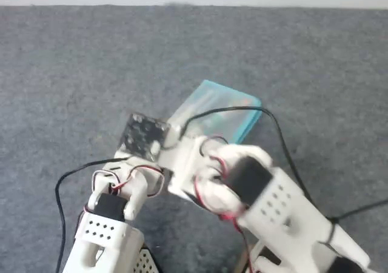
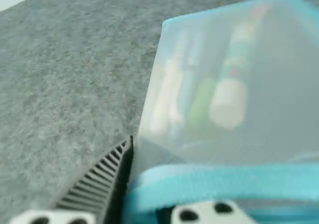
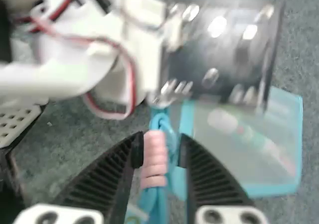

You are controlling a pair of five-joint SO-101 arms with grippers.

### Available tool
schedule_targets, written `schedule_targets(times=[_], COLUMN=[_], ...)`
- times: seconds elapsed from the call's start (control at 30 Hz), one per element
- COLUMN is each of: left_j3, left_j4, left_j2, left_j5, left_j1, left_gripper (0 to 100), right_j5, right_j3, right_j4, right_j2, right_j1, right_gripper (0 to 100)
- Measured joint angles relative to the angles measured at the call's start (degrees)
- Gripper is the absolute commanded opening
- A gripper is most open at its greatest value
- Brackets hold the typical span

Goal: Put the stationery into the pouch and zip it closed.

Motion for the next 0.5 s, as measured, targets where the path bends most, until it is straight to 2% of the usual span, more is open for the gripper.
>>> schedule_targets(times=[0.13,0.23,0.33,0.5], left_j3=[-1.49,-2.46,-2.73,-2.81], left_j4=[0.0,0.0,0.26,2.29], left_j2=[0.0,0.0,0.0,0.0], left_j5=[1.85,3.08,3.43,3.43], left_j1=[-5.36,-8.09,-8.26,-8.26], left_gripper=[1,1,1,1], right_j5=[2.37,3.78,4.57,9.41], right_j3=[0.44,5.27,14.24,27.96], right_j4=[6.59,7.12,3.08,-11.43], right_j2=[-8.79,-14.07,-14.42,-14.59], right_j1=[-0.09,-0.44,0.26,8.88], right_gripper=[22.3,22.4,22.4,22.4])
